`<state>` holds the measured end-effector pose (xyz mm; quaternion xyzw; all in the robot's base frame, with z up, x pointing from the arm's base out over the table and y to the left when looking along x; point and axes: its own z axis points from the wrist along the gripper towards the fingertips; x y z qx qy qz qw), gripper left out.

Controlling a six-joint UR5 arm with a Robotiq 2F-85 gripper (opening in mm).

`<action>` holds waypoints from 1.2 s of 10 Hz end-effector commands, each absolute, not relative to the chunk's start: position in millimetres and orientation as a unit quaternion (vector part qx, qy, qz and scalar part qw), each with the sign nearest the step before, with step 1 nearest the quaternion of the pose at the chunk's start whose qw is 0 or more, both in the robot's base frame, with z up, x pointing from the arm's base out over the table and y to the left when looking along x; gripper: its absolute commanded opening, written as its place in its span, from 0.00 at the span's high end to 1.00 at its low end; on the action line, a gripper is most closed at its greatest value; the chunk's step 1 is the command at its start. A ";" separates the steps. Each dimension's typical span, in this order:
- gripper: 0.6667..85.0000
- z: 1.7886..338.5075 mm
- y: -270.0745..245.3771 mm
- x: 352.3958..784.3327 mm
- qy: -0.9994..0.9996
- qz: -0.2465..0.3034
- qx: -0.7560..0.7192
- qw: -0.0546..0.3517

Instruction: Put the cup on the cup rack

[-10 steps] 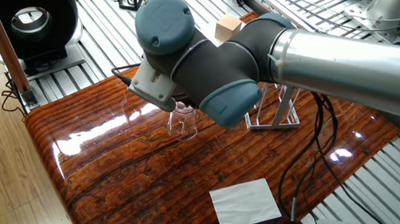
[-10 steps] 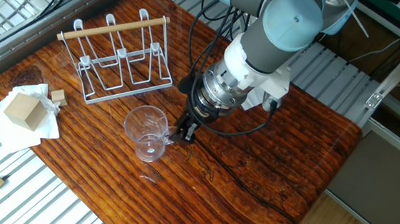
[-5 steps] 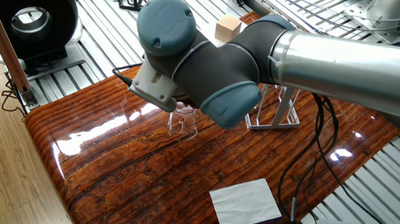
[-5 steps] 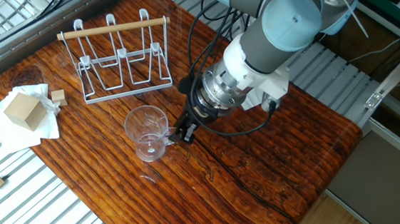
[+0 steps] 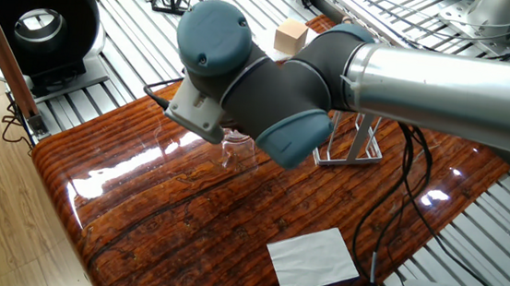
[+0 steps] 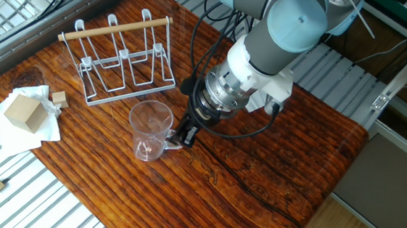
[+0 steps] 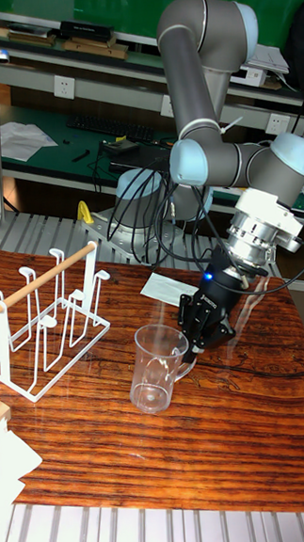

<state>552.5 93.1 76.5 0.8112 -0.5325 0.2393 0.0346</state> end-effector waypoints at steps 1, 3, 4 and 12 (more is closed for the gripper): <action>0.99 77.9 95.8 558.5 -0.552 0.244 0.797 0.015; 0.99 87.6 100.3 576.8 -0.555 0.271 0.786 -0.015; 0.99 92.3 102.2 583.3 -0.558 0.280 0.781 -0.028; 0.99 171.9 110.8 672.5 -0.548 0.376 0.728 -0.167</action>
